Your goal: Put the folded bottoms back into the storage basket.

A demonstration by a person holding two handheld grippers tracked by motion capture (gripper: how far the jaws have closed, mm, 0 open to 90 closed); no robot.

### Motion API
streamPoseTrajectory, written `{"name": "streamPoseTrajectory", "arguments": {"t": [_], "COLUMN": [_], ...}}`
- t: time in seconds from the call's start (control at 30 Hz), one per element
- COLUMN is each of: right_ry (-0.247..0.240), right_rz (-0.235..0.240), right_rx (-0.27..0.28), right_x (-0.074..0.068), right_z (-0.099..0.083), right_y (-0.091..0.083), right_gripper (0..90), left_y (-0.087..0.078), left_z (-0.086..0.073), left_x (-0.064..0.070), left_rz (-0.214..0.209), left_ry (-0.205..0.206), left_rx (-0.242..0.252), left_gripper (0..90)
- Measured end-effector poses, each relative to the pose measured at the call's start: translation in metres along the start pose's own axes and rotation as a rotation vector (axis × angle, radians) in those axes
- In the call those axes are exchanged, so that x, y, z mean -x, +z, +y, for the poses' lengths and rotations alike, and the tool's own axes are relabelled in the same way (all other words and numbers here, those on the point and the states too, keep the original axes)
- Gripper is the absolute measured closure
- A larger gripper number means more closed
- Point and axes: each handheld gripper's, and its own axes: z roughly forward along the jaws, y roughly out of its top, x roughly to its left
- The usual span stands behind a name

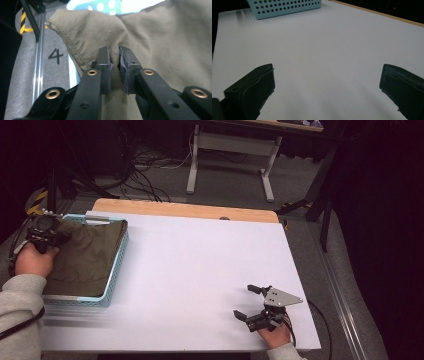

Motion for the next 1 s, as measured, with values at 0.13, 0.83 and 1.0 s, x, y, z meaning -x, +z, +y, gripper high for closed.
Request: {"name": "streamPoseTrajectory", "arguments": {"t": [0.13,0.83,1.0], "right_ry": [0.0,-0.001,0.002], "right_rz": [-0.001,-0.007,-0.015], "right_rx": [-0.002,-0.006,0.0], "right_x": [0.0,0.0,0.001], "right_z": [0.0,0.0,0.0], "right_y": [0.0,0.0,-0.001], "right_gripper": [0.6,0.6,0.6], "left_y": [0.012,-0.009,-0.001], "left_z": [0.0,0.024,0.038], "left_x": [0.008,0.037,0.059], "left_rz": [0.031,-0.122,-0.163], "left_ry": [0.028,0.021,0.059], "left_rx": [-0.102,0.087,0.077], "left_gripper": [82.6,77.2,79.9]}}
